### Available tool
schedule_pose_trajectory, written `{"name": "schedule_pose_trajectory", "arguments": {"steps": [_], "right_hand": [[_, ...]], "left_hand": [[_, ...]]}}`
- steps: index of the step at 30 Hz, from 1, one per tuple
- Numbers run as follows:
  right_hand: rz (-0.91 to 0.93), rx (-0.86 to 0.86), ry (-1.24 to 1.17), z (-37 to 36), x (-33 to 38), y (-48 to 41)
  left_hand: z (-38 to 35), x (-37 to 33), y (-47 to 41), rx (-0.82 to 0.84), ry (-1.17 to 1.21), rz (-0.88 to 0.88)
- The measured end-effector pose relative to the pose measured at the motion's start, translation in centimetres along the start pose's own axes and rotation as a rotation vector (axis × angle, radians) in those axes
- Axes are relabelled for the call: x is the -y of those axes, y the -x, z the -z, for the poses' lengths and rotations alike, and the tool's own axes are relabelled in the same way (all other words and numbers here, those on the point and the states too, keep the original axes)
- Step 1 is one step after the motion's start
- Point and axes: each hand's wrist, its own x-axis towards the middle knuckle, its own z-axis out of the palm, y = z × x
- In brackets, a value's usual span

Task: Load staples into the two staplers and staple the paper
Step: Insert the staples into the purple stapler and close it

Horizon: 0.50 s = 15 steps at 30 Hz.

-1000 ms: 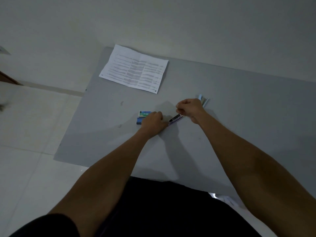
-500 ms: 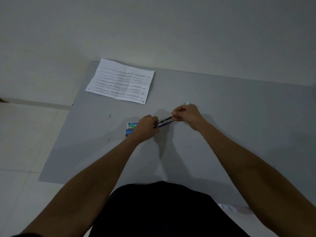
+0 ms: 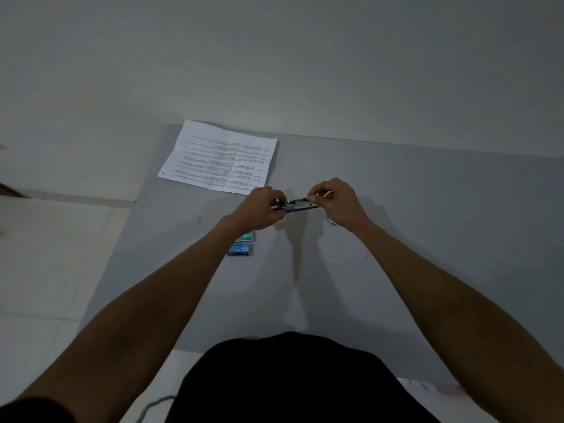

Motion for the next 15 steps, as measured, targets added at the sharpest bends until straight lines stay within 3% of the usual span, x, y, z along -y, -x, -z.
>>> {"name": "schedule_pose_trajectory", "arguments": {"steps": [15], "right_hand": [[0.077, -0.039, -0.019, 0.17, -0.71, 0.05]], "left_hand": [[0.30, -0.28, -0.21, 0.015, -0.009, -0.024]]}}
